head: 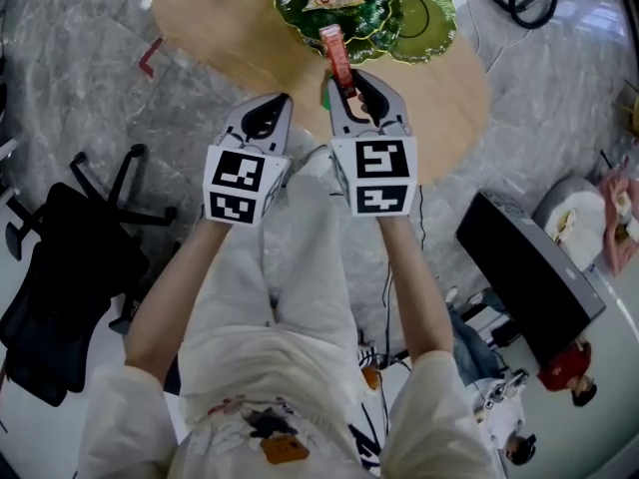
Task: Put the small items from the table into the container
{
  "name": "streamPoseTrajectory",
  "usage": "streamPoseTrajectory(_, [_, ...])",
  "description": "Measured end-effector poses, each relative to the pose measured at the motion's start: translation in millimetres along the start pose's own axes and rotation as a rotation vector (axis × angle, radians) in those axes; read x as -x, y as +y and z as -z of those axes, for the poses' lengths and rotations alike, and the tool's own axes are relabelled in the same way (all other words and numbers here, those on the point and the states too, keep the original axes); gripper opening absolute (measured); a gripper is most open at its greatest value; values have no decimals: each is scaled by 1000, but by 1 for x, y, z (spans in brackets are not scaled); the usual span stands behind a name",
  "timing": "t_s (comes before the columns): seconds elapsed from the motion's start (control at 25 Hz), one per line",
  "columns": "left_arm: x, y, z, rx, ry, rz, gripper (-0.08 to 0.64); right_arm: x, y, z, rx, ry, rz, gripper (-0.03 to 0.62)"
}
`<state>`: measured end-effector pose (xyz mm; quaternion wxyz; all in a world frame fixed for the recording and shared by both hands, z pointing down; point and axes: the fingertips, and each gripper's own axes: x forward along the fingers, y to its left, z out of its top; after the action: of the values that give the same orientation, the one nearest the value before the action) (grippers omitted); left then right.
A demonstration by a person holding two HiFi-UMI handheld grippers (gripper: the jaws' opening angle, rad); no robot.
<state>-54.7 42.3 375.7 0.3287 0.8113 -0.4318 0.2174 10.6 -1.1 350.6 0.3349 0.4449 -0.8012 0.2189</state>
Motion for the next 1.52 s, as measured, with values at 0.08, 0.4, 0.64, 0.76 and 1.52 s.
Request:
streamPoseTrajectory(0.08, [2,3,-7,1,-16,1,-5,-3,-4,-4,-2,2,13,109])
streamPoseTrajectory(0.4, [6,14,-32,3,-52,0,-5,-11,-15,-26,-48,-4,58,109])
streamPoseTrajectory(0.64, [3,18,-53,-4,-85,1,-5,-16,-23,-39,-63,-14,67,109])
streamPoseTrajectory(0.76, [1,19,-63,-5,-96,5,-5,-17,-29,-46,-66,-21,74,109])
streamPoseTrajectory(1.52, [-17,29,-91,8,-120,-8,-5,-46,-73,-76,-101,2,173,109])
